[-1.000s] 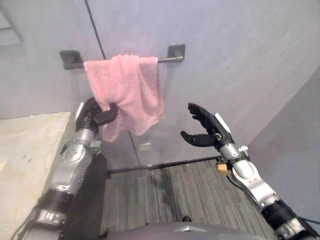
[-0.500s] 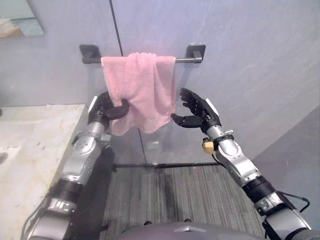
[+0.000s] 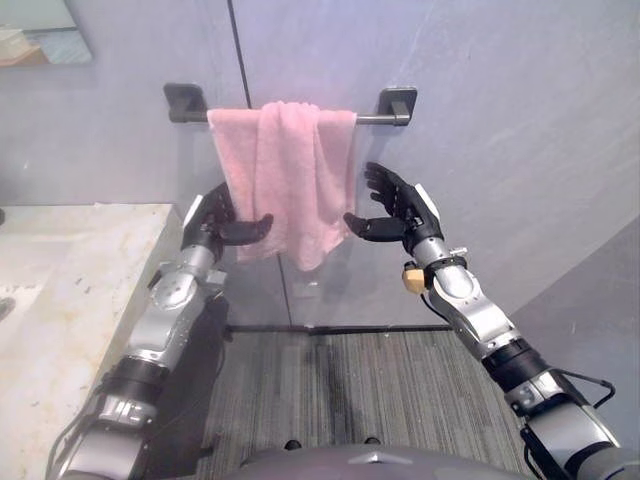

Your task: Organize the bathroom.

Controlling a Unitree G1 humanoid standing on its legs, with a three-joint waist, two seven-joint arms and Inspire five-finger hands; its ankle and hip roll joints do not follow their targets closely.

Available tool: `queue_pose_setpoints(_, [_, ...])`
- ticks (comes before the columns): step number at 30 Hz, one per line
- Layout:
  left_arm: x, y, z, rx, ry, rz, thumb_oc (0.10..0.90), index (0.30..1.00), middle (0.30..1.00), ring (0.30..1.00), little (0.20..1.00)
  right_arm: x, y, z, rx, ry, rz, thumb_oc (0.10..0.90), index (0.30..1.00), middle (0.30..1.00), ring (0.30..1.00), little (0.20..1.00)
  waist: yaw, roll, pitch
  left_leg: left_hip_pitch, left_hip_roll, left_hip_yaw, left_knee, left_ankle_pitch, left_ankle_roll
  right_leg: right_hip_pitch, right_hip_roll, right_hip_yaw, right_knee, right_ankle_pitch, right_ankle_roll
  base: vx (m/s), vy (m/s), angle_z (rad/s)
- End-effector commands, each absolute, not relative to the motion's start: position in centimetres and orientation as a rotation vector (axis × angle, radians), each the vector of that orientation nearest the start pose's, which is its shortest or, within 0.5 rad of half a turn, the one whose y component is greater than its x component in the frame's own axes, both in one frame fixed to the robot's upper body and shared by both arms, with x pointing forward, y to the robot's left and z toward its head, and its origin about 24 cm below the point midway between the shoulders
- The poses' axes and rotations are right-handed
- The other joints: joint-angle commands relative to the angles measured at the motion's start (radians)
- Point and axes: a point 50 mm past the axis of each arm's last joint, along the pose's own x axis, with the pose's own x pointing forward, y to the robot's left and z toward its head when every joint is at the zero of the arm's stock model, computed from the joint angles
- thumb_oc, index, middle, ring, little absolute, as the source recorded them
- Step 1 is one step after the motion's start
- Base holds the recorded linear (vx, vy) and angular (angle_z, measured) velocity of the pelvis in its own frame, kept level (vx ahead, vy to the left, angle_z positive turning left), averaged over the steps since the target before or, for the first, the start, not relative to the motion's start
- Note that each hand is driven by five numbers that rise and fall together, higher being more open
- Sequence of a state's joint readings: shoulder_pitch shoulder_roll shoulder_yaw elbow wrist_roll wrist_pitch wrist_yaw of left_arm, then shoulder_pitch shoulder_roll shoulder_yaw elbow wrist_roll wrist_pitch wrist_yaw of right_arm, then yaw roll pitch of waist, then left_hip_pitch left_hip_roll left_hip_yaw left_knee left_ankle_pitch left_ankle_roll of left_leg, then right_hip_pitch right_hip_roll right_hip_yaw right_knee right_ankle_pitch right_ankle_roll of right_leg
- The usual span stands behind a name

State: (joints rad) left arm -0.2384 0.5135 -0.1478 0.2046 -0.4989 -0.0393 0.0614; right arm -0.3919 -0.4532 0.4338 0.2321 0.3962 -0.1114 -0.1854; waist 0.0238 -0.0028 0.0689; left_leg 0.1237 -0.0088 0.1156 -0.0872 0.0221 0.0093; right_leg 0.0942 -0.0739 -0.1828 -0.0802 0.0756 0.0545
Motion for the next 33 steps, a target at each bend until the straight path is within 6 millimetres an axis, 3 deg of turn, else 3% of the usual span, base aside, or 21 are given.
queue_pose_setpoints(1, [32.3,20.5,13.7,0.076,-0.273,-0.091,0.8,0.9,0.9,0.9,0.9,33.5,-12.0,15.9,-0.165,-0.422,0.257,0.8,0.9,0.9,0.9,0.9,0.007,-0.023,-0.081,0.019,-0.01,0.004,0.007,-0.079,0.016,0.023,-0.049,0.013,0.021,-0.058,0.071,0.0,0.0,0.0])
queue_pose_setpoints(12, [32.3,20.4,13.8,0.076,-0.277,-0.085,0.8,0.9,0.9,0.9,0.9,33.4,-11.2,19.6,-0.438,-0.639,0.231,0.8,0.9,0.9,0.9,0.9,0.017,-0.03,-0.082,0.017,-0.009,-0.003,0.005,-0.079,0.012,0.022,-0.049,0.01,0.016,-0.056,0.072,0.0,0.0,0.0])
queue_pose_setpoints(17, [32.1,20.4,13.7,0.07,-0.28,-0.074,0.8,0.9,0.9,0.9,0.9,33.3,-11.9,19.8,-0.437,-0.66,0.155,0.8,0.9,0.9,0.9,0.9,0.018,-0.03,-0.077,0.017,-0.009,-0.005,0.009,-0.082,0.014,0.022,-0.05,0.014,0.02,-0.059,0.073,0.0,0.0,0.0])
queue_pose_setpoints(21, [31.9,20.6,13.6,0.068,-0.278,-0.079,0.8,0.9,0.9,0.9,0.9,33.3,-11.6,19.0,-0.39,-0.603,0.244,0.8,0.9,0.9,0.9,0.9,0.023,-0.03,-0.073,0.017,-0.009,-0.008,0.011,-0.082,0.014,0.023,-0.053,0.012,0.023,-0.06,0.074,0.0,0.0,0.0])
queue_pose_setpoints(29, [32.0,20.5,13.7,0.072,-0.278,-0.087,0.8,0.9,0.9,0.9,0.9,33.7,-11.7,19.4,-0.309,-0.584,0.263,0.8,0.9,0.9,0.9,0.9,0.028,-0.033,-0.069,0.017,-0.009,-0.012,0.015,-0.084,0.013,0.026,-0.056,0.007,0.023,-0.058,0.074,0.0,0.0,0.0])
queue_pose_setpoints(30, [32.0,20.5,13.7,0.071,-0.277,-0.089,0.8,0.9,0.9,0.9,0.9,33.8,-11.8,19.6,-0.294,-0.582,0.267,0.758,0.836,0.836,0.836,0.836,0.03,-0.034,-0.069,0.017,-0.01,-0.013,0.017,-0.085,0.014,0.026,-0.056,0.007,0.025,-0.058,0.074,0.0,0.0,0.0])
queue_pose_setpoints(31, [32.0,20.5,13.7,0.071,-0.276,-0.089,0.8,0.9,0.9,0.9,0.9,33.8,-11.8,19.8,-0.282,-0.584,0.265,0.574,0.561,0.561,0.561,0.561,0.03,-0.034,-0.069,0.016,-0.01,-0.014,0.019,-0.085,0.014,0.025,-0.057,0.006,0.026,-0.059,0.074,0.0,0.0,0.0])
queue_pose_setpoints(33, [32.0,20.5,13.7,0.072,-0.276,-0.089,0.8,0.9,0.9,0.9,0.9,33.9,-11.8,19.9,-0.277,-0.589,0.262,0.505,0.458,0.458,0.458,0.458,0.03,-0.035,-0.069,0.017,-0.01,-0.014,0.019,-0.086,0.014,0.025,-0.057,0.007,0.027,-0.059,0.074,0.0,0.0,0.0])
